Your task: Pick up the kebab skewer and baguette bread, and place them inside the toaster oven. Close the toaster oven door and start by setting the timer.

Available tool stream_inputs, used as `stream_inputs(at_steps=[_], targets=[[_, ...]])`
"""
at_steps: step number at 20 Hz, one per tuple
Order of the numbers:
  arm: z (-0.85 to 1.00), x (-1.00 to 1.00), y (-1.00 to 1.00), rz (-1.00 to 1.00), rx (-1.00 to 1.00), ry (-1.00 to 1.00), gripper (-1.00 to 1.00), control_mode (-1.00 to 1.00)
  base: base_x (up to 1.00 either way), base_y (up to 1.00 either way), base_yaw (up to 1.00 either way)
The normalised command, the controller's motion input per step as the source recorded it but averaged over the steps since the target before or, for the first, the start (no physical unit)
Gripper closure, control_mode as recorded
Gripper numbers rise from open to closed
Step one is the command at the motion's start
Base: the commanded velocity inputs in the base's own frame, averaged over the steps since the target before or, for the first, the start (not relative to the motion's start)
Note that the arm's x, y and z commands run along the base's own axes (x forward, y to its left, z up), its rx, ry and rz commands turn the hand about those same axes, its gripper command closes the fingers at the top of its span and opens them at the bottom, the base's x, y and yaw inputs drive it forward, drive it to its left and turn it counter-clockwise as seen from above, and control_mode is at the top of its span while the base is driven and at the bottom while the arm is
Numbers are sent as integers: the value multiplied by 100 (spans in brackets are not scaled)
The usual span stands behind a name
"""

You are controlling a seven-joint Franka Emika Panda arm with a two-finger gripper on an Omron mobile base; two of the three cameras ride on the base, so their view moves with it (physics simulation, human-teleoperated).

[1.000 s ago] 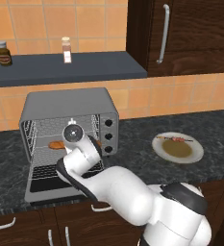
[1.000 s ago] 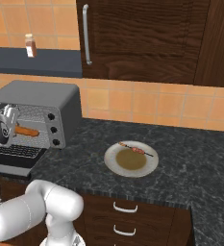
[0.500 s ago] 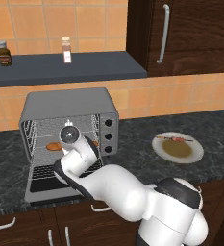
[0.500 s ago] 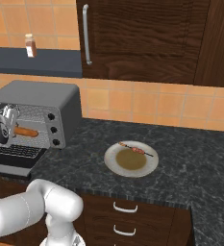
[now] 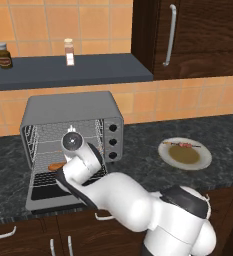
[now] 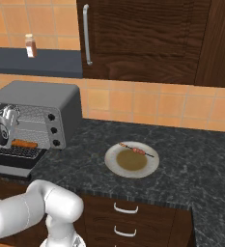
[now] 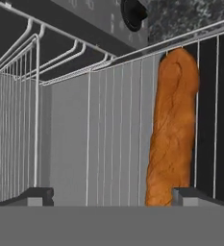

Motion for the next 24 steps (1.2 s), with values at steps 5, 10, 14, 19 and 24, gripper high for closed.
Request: stream_inputs(at_steps=[5,10,14,19,24], targets=[[10,-40,-5,0,4,-1,-100,-100,0,0,0],[48,-64,-61,1,10,0,-100,-100,0,0,0],[46,-35,-99,0,3,12,-100,-100,0,0,0],[36,-32,-100,-1,0,10,-100,-100,0,0,0],[18,-9,-100,-8,0,7,-100,-100,0,0,0]])
